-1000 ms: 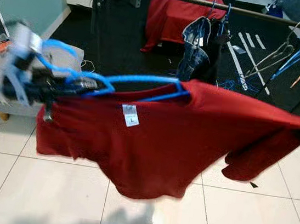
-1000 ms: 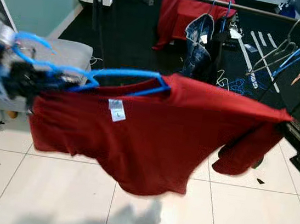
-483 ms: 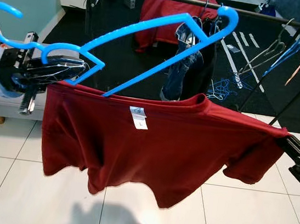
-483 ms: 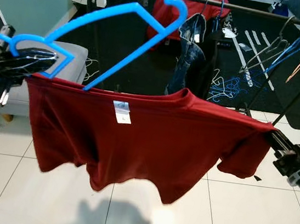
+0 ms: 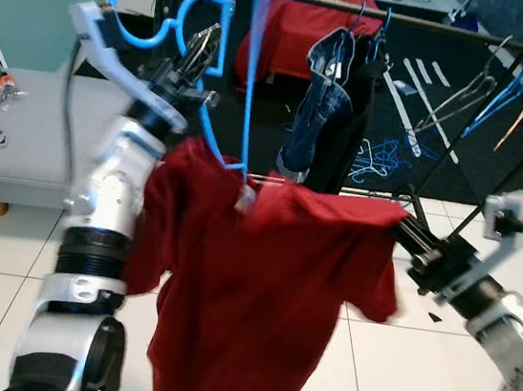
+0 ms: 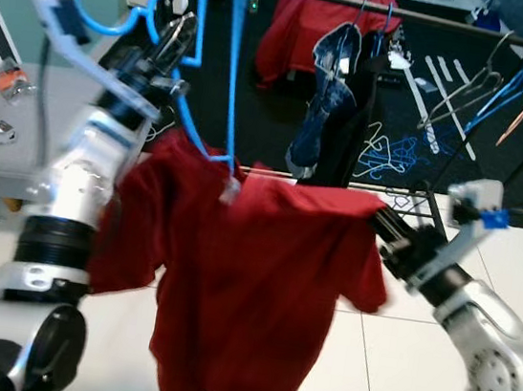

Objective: Hang hanger

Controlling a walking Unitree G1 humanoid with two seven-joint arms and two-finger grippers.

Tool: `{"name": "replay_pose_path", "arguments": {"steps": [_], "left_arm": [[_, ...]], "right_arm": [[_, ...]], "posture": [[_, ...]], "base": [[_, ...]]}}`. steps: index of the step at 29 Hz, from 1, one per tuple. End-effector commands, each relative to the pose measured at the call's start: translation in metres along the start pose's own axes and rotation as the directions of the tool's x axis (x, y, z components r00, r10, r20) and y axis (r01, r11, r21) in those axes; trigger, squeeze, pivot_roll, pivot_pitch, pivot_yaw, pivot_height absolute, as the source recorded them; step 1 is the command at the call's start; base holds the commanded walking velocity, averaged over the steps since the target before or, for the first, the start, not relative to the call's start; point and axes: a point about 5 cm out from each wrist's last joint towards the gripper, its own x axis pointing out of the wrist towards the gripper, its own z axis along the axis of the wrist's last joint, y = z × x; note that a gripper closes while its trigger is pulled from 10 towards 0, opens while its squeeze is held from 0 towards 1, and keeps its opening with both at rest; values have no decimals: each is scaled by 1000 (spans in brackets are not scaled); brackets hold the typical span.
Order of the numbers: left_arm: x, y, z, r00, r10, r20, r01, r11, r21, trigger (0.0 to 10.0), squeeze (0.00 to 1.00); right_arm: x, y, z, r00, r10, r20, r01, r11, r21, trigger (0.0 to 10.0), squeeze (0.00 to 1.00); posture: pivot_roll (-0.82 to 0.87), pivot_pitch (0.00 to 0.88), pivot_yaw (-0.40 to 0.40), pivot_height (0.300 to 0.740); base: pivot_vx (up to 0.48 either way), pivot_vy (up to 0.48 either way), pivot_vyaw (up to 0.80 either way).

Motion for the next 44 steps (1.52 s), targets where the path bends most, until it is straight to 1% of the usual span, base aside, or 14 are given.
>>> {"name": "replay_pose_path", "arguments": {"steps": [1, 6, 8, 10, 11, 12, 13, 14, 17, 23, 26, 28, 30, 44], "left_arm": [[2, 11, 1, 989, 137, 63, -124, 978, -169, 10000, 0], [-2, 20, -7, 950, 302, 72, -257, 895, -364, 10000, 0], [-4, 15, -1, 973, 225, 53, -224, 974, -17, 10000, 0], [-4, 15, -1, 973, 225, 53, -224, 974, -17, 10000, 0], [-5, 11, 2, 986, 164, 12, -163, 957, 239, 10000, 0], [-5, 11, 2, 986, 164, 12, -163, 957, 239, 10000, 0], [-10, 13, -3, 985, 144, -92, -65, 816, 575, 10000, 0], [-28, 29, -11, 963, 205, -177, -17, 698, 716, 10000, 0], [-59, 54, -19, 913, 321, -250, 21, 577, 816, 10000, 0], [-86, 67, -29, 868, 407, -285, 8, 562, 827, 10000, 0], [-168, 61, -63, 699, 622, -353, -193, 639, 744, 10000, 0], [-168, 61, -63, 699, 622, -353, -193, 639, 744, 10000, 0], [-214, 29, -74, 643, 663, -383, -273, 666, 695, 10000, 0], [-208, -3, -88, 735, 536, -416, -163, 735, 658, 10000, 0]], "right_arm": [[4, 0, 1, 1000, -14, 15, 14, 1000, -16, 0, 0], [7, -2, -1, 997, -66, 50, 66, 998, 7, 0, 0], [4, -13, -8, 987, -159, -1, 159, 987, -24, 0, 0], [4, -13, -8, 987, -159, -1, 159, 987, -24, 0, 0], [0, -23, -12, 972, -235, -27, 234, 971, -38, 0, 0], [0, -23, -12, 972, -235, -27, 234, 971, -38, 0, 0], [-8, -36, -15, 943, -329, -40, 327, 944, -47, 1686, 0], [-18, -46, -20, 912, -406, -59, 400, 912, -87, 10000, 0], [-27, -54, -27, 878, -472, -85, 455, 875, -163, 10000, 0], [-27, -48, -32, 884, -459, -88, 442, 882, -162, 10000, 0], [-29, -7, -65, 905, -403, -136, 377, 908, -183, 10000, 0], [-29, -7, -65, 905, -403, -136, 377, 908, -183, 10000, 0], [-45, 33, -90, 888, -433, -154, 401, 894, -201, 10000, 0], [-59, 43, -101, 813, -574, -99, 530, 799, -283, 10000, 0]], "posture": [[-85, 151, -35, 740], [-74, 157, -32, 740], [-82, 164, -30, 740], [-82, 164, -30, 740], [-80, 166, -32, 740], [-80, 166, -32, 740], [-67, 169, -33, 740], [-64, 170, -32, 740], [-56, 173, -30, 740], [-48, 172, -27, 740], [-32, 182, -36, 740], [-32, 182, -36, 740], [-26, 188, -46, 740], [-23, 170, -48, 740]], "base": [[0, 0, 0], [0, 0, 0], [0, 0, 0], [0, 0, 0], [0, 0, 0], [0, 0, 0], [0, 0, 0], [0, 0, 0], [0, 0, 0], [0, 0, 533], [0, 0, 800], [0, 0, 800], [0, 0, 800], [0, 0, 795]]}}
